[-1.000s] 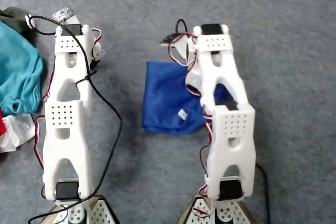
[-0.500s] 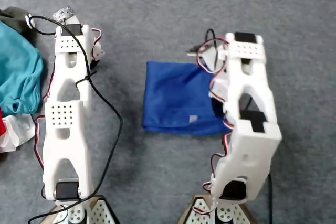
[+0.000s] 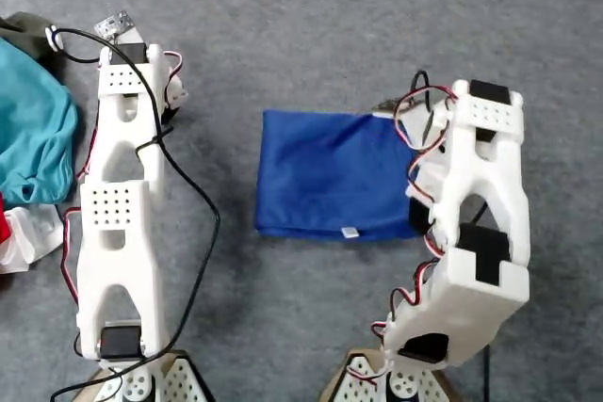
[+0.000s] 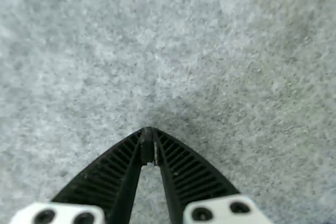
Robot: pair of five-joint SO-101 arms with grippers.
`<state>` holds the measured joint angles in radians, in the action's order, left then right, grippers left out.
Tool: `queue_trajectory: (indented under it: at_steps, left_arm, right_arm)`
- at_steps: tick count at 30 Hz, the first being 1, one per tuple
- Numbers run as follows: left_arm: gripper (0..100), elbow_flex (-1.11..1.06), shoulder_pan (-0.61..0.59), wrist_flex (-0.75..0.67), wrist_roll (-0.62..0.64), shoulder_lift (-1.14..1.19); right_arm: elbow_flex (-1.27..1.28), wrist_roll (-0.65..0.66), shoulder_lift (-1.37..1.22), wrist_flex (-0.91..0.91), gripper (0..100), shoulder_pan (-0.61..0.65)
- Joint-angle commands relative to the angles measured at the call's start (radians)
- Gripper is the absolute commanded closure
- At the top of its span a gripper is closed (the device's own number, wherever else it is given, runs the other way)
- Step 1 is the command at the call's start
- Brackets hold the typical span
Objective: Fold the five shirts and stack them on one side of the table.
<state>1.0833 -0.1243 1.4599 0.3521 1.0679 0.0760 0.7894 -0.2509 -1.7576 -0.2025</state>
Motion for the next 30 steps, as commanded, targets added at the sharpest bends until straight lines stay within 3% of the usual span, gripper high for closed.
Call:
queue_trajectory:
  at_steps: [1,7,15,21,30]
  left_arm:
    - [98,0.046,0.028,-0.011,0.003,-0.016]
    - [98,0.16,0.109,0.08,-0.034,-0.067]
    - [98,0.463,0.302,0.298,-0.034,-0.091]
    - [98,0.473,0.433,0.226,0.029,-0.045]
    - [98,0.474,0.439,0.069,0.074,0.17]
  right_arm:
    - [-0.18,-0.032,0.073,-0.021,99.3,0.016]
    - [-0.47,-0.123,0.076,-0.011,99.3,0.134]
    - [-0.538,-0.241,-0.122,0.158,99.3,0.173]
    - [-0.547,-0.242,-0.277,0.302,99.3,0.134]
    - [-0.576,-0.245,-0.443,0.428,99.3,0.077]
